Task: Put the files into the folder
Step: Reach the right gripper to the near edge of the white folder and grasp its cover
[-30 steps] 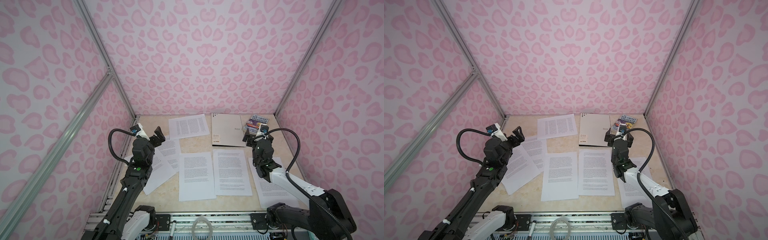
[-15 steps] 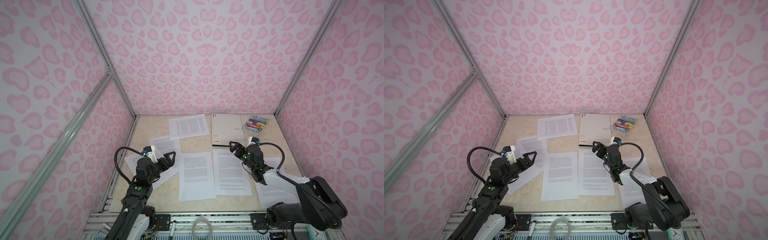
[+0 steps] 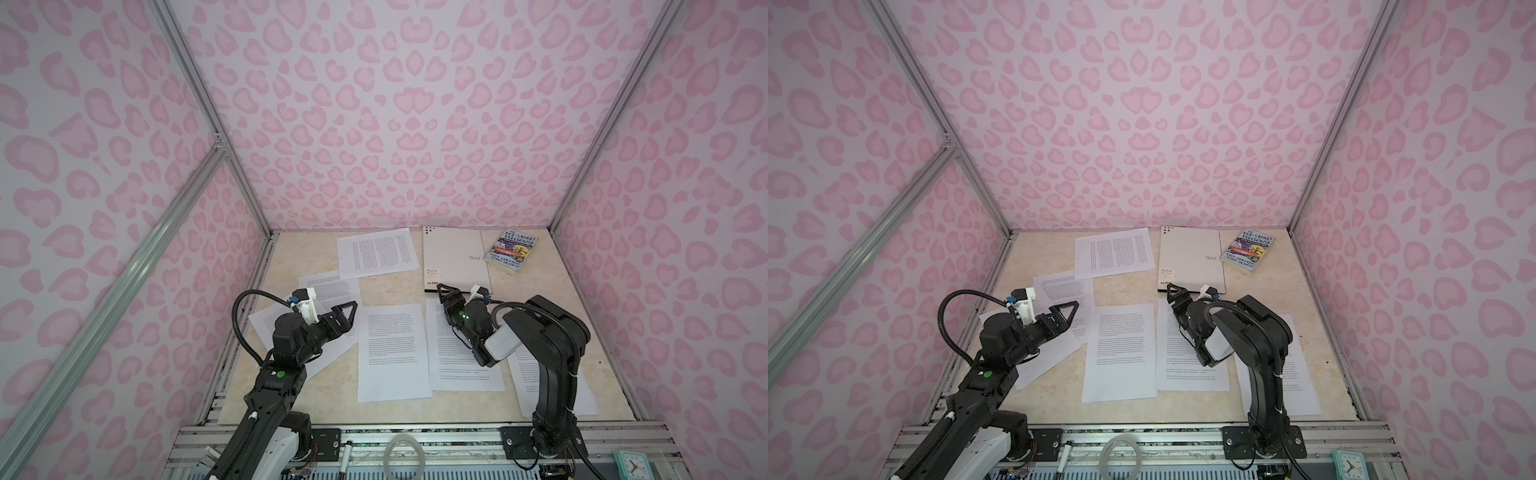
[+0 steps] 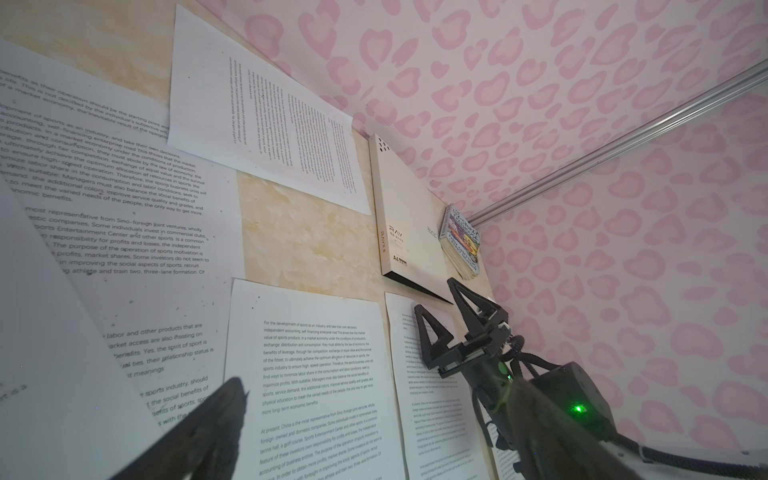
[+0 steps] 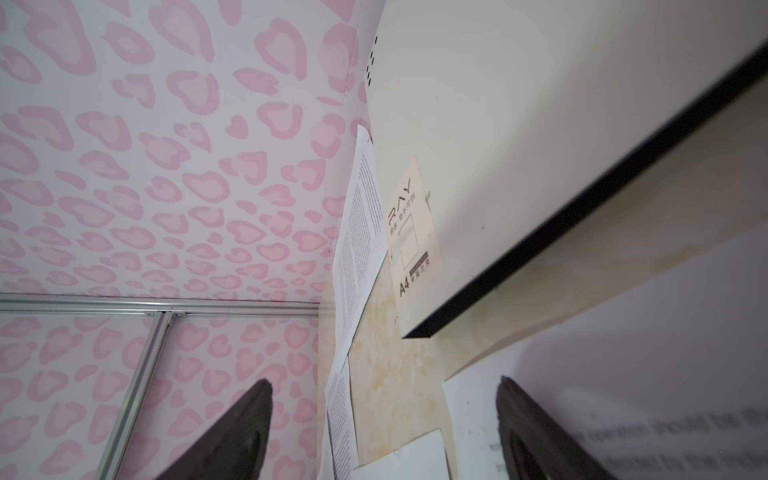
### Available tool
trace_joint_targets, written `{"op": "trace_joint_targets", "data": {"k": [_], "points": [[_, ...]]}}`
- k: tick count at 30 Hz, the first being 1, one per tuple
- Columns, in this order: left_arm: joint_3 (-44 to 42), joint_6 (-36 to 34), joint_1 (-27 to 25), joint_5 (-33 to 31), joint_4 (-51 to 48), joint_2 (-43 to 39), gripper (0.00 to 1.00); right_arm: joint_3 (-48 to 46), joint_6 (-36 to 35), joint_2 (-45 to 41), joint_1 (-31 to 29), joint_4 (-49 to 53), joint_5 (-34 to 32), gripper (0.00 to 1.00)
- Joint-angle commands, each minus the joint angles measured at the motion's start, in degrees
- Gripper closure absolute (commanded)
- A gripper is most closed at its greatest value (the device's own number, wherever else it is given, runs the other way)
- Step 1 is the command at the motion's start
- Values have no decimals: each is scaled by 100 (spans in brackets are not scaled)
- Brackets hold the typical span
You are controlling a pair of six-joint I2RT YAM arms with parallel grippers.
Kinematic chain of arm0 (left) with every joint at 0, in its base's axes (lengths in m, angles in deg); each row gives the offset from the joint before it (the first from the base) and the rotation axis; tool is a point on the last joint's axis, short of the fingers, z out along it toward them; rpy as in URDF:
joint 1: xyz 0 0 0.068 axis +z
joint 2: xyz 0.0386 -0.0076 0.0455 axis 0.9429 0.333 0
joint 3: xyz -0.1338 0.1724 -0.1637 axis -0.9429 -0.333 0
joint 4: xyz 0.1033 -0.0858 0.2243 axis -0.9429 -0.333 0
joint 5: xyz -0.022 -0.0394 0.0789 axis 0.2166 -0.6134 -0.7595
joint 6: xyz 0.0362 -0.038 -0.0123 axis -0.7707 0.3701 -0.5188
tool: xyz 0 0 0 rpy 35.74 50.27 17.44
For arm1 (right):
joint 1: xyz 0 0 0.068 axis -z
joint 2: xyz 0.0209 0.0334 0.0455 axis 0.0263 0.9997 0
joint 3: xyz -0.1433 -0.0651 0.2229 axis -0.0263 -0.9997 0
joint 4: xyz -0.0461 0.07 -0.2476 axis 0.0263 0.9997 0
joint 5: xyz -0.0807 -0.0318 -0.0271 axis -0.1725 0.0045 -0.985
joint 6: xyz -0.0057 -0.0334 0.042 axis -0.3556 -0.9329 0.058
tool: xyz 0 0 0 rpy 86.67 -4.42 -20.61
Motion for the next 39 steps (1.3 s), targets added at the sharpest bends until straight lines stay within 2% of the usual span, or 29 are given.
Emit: {"op": "trace_joint_targets", "data": {"k": [1,12,23,27,39], "points": [[8,-68,-4,26,192,-70,1,155,425,308,15,-461,-206,19],[-1,-31,1,19,192,-120,0,510,865,838,147,-671,-438,26],[-19,4,-12,8,236,-90,0,763,881,1120,430,-886,-424,35],[-27,2,-8,-8,245,-80,0,834,954,1350,487,-1377,-400,41],[-30,11,-11,-18,269,-28,1,1314,745,1451,743,-939,-237,53]]}}
